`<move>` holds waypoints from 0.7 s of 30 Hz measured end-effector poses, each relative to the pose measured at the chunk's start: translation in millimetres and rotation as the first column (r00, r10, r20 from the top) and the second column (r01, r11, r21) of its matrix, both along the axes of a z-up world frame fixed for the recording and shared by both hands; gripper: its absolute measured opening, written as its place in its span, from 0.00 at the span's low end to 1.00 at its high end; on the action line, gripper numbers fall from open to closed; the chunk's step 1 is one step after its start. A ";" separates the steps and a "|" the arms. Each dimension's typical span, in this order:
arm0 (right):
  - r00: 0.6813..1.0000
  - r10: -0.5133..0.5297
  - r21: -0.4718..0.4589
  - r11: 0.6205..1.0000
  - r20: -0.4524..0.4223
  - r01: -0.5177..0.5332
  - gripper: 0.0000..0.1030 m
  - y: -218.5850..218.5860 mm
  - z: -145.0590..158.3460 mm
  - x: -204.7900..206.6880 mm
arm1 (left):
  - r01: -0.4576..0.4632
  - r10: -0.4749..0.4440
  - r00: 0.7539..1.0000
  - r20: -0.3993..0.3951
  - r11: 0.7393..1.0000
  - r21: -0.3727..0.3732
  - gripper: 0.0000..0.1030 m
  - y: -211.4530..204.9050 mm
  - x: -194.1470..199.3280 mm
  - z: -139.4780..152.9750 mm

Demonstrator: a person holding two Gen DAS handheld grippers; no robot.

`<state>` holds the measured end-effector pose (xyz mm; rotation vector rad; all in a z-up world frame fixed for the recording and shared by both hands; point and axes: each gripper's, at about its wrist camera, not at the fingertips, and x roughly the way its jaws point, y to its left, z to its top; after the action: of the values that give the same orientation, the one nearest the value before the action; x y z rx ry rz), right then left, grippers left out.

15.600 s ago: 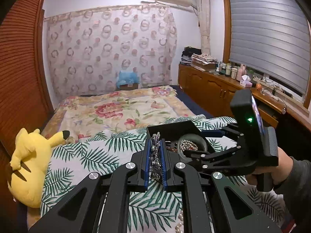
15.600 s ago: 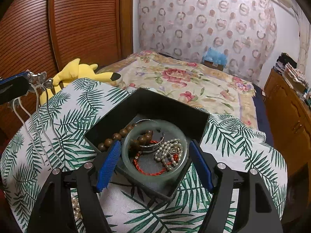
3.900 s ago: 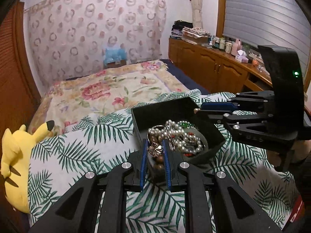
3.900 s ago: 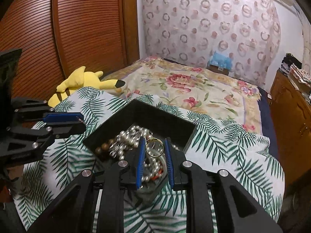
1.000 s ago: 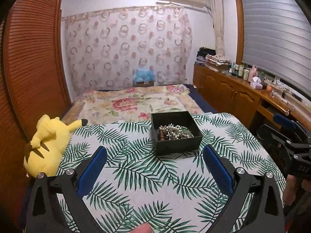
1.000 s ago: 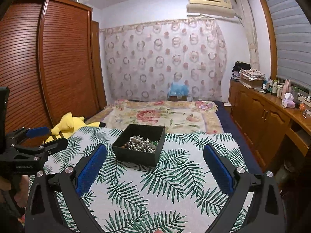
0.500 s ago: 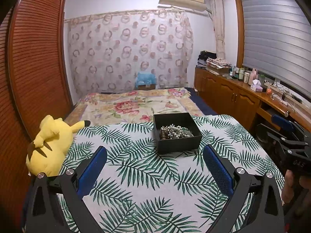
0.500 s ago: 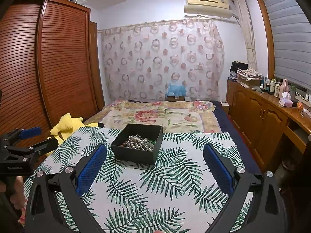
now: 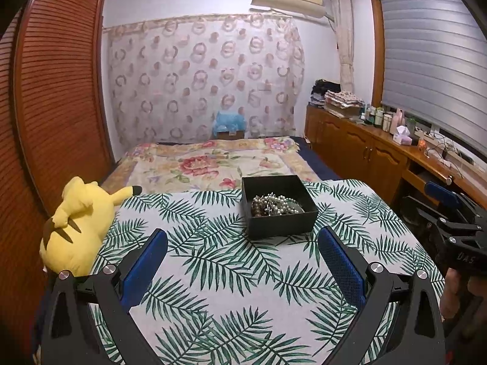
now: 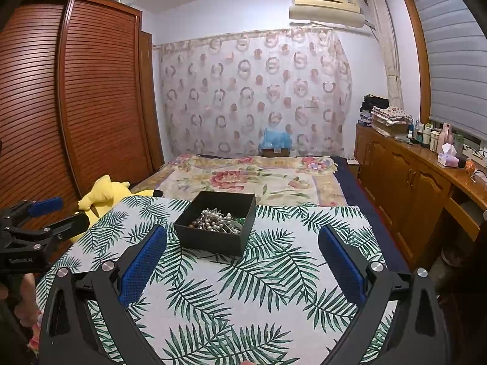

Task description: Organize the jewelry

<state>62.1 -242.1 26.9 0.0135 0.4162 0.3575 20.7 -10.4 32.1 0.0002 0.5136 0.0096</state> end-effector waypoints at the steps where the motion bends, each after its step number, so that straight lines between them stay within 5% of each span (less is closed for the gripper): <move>1: 1.000 0.000 0.000 1.000 -0.001 0.000 0.97 -0.3 -0.8 0.1 | 0.000 0.000 1.000 0.001 1.000 0.000 0.93 0.2 0.0 0.1; 21: 1.000 0.000 -0.004 1.000 -0.003 0.000 0.97 3.6 -5.4 -0.1 | -0.001 0.001 1.000 0.000 1.000 -0.002 0.93 2.7 -0.7 -1.7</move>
<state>62.0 -238.5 21.5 0.0105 0.4200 0.3566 20.0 -7.7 30.4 -0.0023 0.5137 0.0103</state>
